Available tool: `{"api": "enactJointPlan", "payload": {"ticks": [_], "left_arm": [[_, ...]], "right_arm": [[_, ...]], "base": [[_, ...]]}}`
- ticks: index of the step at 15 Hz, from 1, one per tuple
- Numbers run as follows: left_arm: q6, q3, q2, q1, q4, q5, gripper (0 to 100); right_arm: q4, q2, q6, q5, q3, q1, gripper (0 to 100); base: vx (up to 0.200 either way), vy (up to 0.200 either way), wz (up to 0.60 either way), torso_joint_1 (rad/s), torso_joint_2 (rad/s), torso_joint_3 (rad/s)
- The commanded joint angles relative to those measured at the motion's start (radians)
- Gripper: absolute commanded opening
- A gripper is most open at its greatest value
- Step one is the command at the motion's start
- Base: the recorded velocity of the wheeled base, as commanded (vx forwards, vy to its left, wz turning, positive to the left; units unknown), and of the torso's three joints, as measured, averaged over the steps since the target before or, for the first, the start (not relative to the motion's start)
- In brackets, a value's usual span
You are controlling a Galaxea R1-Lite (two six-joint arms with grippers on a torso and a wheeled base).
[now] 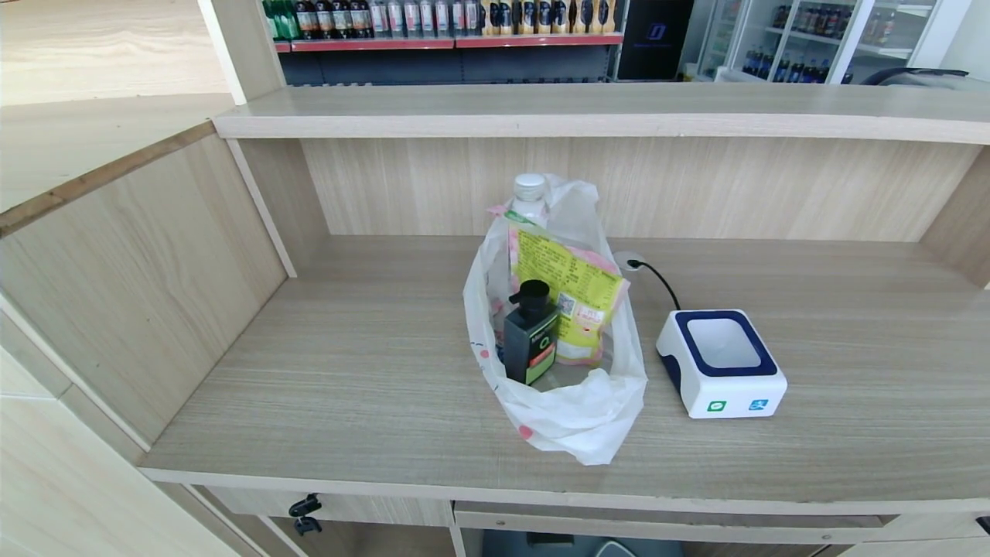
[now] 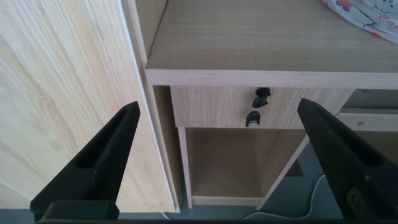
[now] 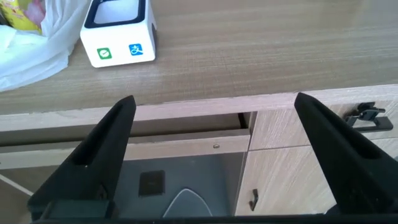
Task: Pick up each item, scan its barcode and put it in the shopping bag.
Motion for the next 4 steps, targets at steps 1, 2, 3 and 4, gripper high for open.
{"api": "enactJointPlan", "payload": {"ticks": [1,2,3,4], "left_arm": [[0.0,0.0,0.001,0.0,0.0,0.0,100],[0.0,0.0,0.001,0.0,0.0,0.0,100],[0.0,0.0,0.001,0.0,0.0,0.0,100],[0.0,0.0,0.001,0.0,0.0,0.0,100]], "right_arm": [[0.0,0.002,0.0,0.0,0.0,0.0,100],[0.0,0.002,0.0,0.0,0.0,0.0,100],[0.0,0.002,0.0,0.0,0.0,0.0,100],[0.0,0.002,0.001,0.0,0.0,0.0,100]], "base": [[0.0,0.0,0.0,0.0,0.0,0.0],[0.0,0.0,0.0,0.0,0.0,0.0],[0.0,0.0,0.0,0.0,0.0,0.0],[0.0,0.0,0.0,0.0,0.0,0.0]]}}
